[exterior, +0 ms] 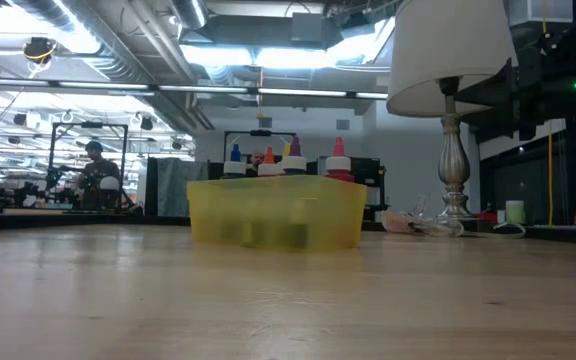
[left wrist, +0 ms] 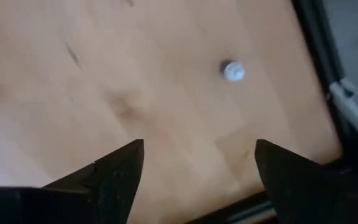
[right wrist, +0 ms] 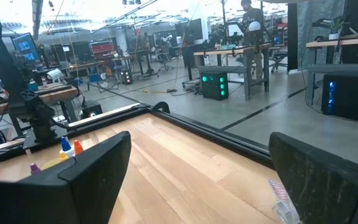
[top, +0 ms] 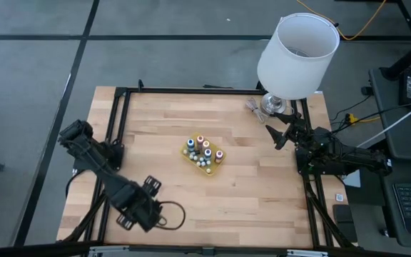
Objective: Pick & Place food coloring
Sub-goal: Put the small black food coloring bottle into the yellow bin
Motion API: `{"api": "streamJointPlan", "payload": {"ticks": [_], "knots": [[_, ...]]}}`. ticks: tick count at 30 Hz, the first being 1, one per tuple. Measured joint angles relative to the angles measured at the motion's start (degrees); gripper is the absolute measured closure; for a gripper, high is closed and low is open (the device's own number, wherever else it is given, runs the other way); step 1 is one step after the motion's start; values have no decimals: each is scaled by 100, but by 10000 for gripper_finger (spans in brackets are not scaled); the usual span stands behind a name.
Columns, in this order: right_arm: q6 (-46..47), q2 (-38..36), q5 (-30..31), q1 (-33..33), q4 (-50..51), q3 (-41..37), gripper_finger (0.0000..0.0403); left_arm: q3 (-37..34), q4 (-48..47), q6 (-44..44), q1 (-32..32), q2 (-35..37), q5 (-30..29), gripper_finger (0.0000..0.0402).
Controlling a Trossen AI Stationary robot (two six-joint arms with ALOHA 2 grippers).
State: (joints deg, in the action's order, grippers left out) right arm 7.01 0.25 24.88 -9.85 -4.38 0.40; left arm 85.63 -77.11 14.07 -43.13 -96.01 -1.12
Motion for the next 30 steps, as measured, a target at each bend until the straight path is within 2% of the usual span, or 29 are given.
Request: {"api": "streamJointPlan", "payload": {"ticks": [9,22,30], "knots": [[0,-2,0,0,0,0,22,-576,1257,1589,-411,-44,270,103],[0,-2,0,0,0,0,22,-833,1388,3070,-554,-784,251,104],[0,-2,0,0,0,-2,22,-831,1720,4348,-554,-1068,207,105]]}}
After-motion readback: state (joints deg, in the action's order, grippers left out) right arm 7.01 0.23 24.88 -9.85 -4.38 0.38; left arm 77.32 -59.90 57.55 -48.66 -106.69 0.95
